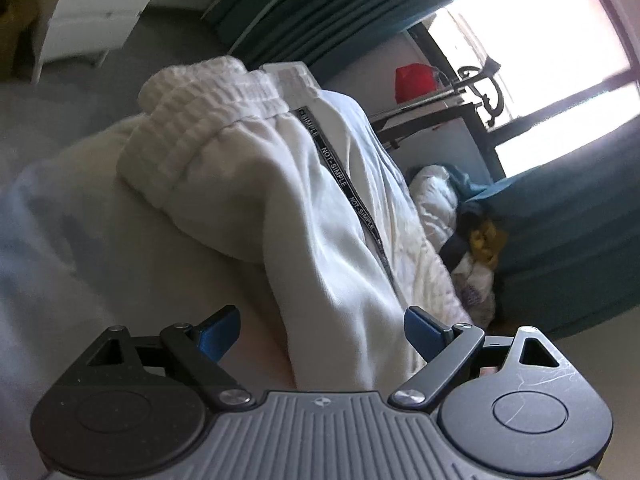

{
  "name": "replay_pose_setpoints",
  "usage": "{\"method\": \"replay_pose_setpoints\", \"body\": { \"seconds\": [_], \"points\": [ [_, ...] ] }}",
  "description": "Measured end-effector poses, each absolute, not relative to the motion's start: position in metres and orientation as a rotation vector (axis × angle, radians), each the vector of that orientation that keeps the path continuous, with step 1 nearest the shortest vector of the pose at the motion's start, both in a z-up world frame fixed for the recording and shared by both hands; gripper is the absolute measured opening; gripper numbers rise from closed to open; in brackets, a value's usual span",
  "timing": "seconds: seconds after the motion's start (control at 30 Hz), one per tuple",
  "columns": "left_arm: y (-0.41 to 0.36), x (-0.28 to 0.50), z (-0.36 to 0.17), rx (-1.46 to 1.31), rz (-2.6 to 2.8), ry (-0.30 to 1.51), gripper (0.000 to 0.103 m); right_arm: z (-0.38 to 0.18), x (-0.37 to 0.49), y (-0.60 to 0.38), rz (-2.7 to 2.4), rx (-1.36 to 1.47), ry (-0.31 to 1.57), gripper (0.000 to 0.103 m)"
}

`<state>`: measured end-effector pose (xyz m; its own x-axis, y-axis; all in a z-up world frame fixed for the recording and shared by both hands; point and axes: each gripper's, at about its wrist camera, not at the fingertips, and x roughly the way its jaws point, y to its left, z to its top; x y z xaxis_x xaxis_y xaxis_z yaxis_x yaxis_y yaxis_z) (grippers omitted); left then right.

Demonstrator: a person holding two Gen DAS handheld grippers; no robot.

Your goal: Fold clothes

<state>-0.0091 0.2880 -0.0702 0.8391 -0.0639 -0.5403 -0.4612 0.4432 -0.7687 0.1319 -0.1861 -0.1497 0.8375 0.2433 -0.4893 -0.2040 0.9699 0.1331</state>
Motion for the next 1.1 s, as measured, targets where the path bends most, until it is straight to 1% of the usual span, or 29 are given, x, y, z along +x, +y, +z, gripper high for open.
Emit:
{"method": "replay_pose_setpoints", "body": {
  "seconds": [0.07,0.3,0.53,0.8,0.87,0.9,0.97,1.03,1.1],
  "points": [
    [0.292,-0.012,-0.074,-1.139,0.254,0.531,0.091,-0.152,0.132,-0.182,0.230,0.069,0.528,0.080],
    [0.308,-0.006,-0.094,-1.254,0.272,0.484,0.090,-0.152,0.132,-0.181,0.221,0.075,0.524,0.080],
    [0.329,0.020,-0.109,-1.198,0.335,0.474,0.087,-0.151,0.131,-0.181,0.220,0.078,0.523,0.080],
    [0.328,0.046,-0.100,-1.156,0.342,0.430,0.085,-0.150,0.129,-0.184,0.236,0.107,0.527,0.080],
    [0.334,0.049,-0.107,-1.177,0.373,0.434,0.078,-0.151,0.129,-0.181,0.237,0.088,0.529,0.080],
    [0.337,0.050,-0.110,-1.181,0.387,0.438,0.076,-0.151,0.129,-0.180,0.236,0.075,0.527,0.080],
    [0.340,0.054,-0.112,-1.143,0.404,0.454,0.067,-0.152,0.128,-0.178,0.235,0.063,0.524,0.080],
    [0.338,0.057,-0.112,-1.103,0.420,0.462,0.064,-0.152,0.129,-0.178,0.234,0.060,0.523,0.080],
    [0.333,0.063,-0.106,-1.038,0.440,0.463,0.056,-0.153,0.129,-0.177,0.232,0.054,0.520,0.080]
  ]
}}
